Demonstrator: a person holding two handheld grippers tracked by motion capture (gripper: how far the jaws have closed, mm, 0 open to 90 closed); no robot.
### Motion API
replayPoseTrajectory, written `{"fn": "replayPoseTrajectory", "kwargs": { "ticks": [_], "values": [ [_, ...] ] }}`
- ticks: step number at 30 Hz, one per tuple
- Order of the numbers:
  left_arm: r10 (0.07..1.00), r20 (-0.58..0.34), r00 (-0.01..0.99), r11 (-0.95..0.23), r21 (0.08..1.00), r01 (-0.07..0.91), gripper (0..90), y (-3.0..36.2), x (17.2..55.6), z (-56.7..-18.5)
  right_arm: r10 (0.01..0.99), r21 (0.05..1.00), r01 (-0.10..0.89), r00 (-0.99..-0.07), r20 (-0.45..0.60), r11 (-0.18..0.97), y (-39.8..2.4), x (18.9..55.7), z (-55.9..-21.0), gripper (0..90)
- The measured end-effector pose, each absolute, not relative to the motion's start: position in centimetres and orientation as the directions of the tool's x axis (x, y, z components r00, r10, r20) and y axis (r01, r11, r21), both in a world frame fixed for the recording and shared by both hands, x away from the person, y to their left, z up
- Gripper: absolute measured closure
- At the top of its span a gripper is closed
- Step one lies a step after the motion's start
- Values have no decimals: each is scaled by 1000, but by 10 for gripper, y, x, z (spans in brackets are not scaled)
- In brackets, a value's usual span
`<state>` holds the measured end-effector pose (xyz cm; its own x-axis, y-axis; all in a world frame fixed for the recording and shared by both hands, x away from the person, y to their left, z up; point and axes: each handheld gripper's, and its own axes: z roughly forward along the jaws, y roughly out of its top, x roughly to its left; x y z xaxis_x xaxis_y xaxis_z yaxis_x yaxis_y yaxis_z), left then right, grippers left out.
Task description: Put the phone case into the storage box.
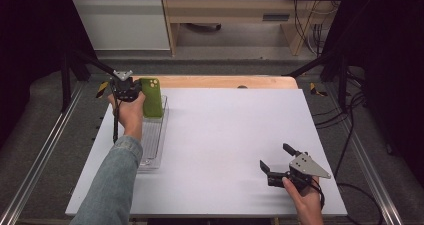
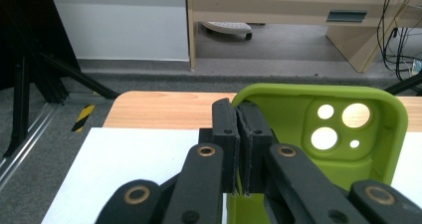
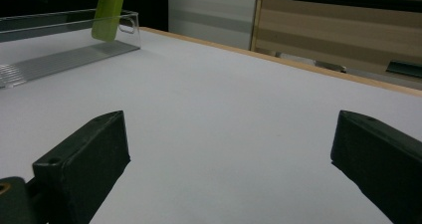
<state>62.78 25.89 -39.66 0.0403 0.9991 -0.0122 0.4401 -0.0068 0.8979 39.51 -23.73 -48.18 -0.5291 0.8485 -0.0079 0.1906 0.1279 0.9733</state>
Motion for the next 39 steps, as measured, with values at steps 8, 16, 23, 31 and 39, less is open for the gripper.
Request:
{"fn": "replayPoseTrajectory", "kwargs": {
  "ticks": [8, 16, 23, 31, 39],
  "values": [
    [999, -9, 42, -11, 894, 448, 872, 257, 629, -399, 849, 973, 190, -529, -7, 127, -238, 395, -482, 21],
    [999, 2, 42, -21, 887, 461, 871, 253, 632, -399, 849, 974, 192, -528, -4, 124, -238, 395, -482, 21],
    [999, 18, 43, -36, 889, 456, 870, 250, 634, -395, 849, 974, 191, -528, -5, 124, -238, 395, -482, 21],
    [999, 29, 31, -40, 879, 476, 867, 250, 637, -397, 847, 974, 191, -531, -4, 124, -237, 395, -482, 21],
    [999, 23, 40, -39, 878, 476, 862, 247, 638, -398, 847, 974, 192, -532, -2, 122, -238, 395, -482, 21]
  ]
}}
